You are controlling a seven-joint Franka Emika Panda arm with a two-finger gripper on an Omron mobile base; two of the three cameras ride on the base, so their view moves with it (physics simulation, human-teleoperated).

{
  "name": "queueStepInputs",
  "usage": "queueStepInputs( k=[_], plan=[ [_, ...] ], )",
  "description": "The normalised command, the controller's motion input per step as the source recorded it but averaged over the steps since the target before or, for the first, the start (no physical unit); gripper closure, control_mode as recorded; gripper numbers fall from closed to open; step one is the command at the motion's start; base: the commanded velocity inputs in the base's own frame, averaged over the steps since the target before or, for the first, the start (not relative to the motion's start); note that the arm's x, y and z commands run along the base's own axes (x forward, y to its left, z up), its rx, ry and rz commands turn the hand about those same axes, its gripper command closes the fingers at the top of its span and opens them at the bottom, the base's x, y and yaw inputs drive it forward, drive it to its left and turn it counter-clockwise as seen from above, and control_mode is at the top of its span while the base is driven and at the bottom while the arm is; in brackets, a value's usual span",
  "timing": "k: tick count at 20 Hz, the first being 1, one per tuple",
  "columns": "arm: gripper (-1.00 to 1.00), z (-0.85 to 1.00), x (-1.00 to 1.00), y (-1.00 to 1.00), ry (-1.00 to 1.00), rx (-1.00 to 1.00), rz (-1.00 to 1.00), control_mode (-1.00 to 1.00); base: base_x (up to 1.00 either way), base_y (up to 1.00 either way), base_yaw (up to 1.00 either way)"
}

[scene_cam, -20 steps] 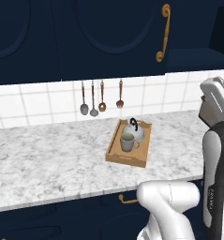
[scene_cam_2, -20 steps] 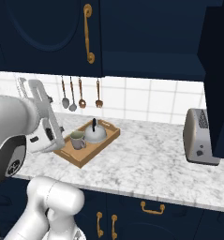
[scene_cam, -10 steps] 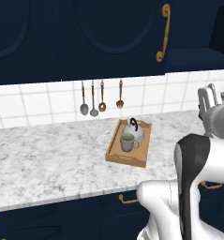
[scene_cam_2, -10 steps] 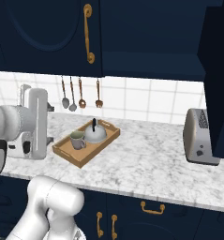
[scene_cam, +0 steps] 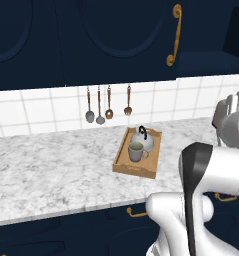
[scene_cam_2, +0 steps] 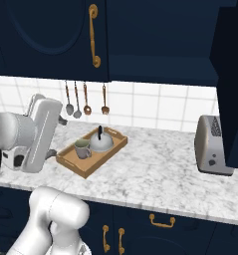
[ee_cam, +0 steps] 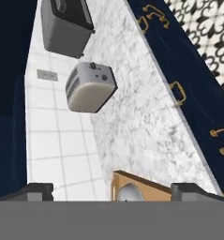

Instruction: Pick the kettle from the counter and place it on the tray. Then pick the mug from the cabinet and place it on the tray. Then close the cabinet doors.

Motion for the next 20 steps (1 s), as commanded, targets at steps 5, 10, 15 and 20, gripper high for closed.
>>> queueStepInputs(
  k=[5,10,15,20],
  plan=[
    [-1.0,0.0,-0.1,-0.77,-0.17,0.13,-0.14,-1.0,0.0,0.0,0.0],
    [-1.0,0.0,-0.14,-0.84,-0.12,0.06,-0.11,-1.0,0.0,0.0,0.0],
    [-1.0,-0.01,-0.17,-0.74,-0.11,0.05,-0.12,-1.0,0.0,0.0,0.0],
    [-1.0,-0.01,-0.27,-0.55,-0.15,0.0,-0.16,-1.0,0.0,0.0,0.0]
  ],
)
